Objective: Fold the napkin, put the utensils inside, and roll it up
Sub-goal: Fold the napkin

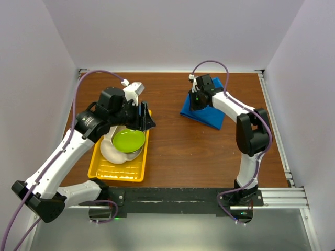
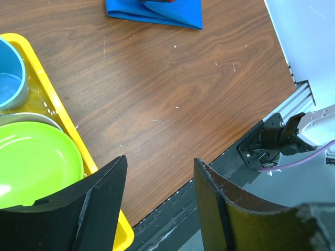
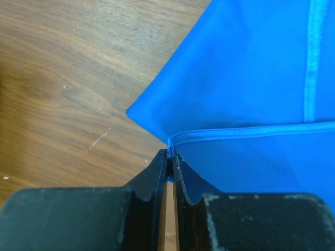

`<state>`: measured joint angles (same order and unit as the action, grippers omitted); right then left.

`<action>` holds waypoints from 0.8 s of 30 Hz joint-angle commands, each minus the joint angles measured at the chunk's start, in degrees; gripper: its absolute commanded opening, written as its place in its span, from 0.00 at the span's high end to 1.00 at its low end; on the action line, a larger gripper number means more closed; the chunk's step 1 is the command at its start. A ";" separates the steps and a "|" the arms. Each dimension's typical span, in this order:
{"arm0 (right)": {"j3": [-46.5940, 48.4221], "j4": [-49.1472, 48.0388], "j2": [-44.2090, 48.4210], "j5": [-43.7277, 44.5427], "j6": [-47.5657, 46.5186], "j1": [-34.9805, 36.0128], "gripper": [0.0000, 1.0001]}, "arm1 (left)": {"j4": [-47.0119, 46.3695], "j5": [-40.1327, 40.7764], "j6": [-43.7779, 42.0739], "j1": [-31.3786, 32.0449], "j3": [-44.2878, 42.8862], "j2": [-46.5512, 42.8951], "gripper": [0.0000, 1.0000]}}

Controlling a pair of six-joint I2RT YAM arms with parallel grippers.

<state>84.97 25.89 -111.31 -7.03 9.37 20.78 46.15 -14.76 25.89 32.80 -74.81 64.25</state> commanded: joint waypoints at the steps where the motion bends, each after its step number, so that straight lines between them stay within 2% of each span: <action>1: 2.92 -1.10 -0.31 1.31 1.70 0.58 0.90 | 0.60 -0.18 -1.98 -0.01 -3.24 0.53 0.42; 8: 2.83 -2.69 -2.51 1.75 4.61 0.93 0.88 | 2.10 1.84 -3.04 -0.10 -4.39 0.44 0.41; 24: 3.89 -3.39 -3.48 6.85 7.16 0.94 0.83 | 0.69 0.79 -0.14 -0.19 -2.45 -0.70 0.42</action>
<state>86.56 24.45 -115.83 -2.04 15.18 21.50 48.07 -13.47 24.69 32.77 -77.03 65.06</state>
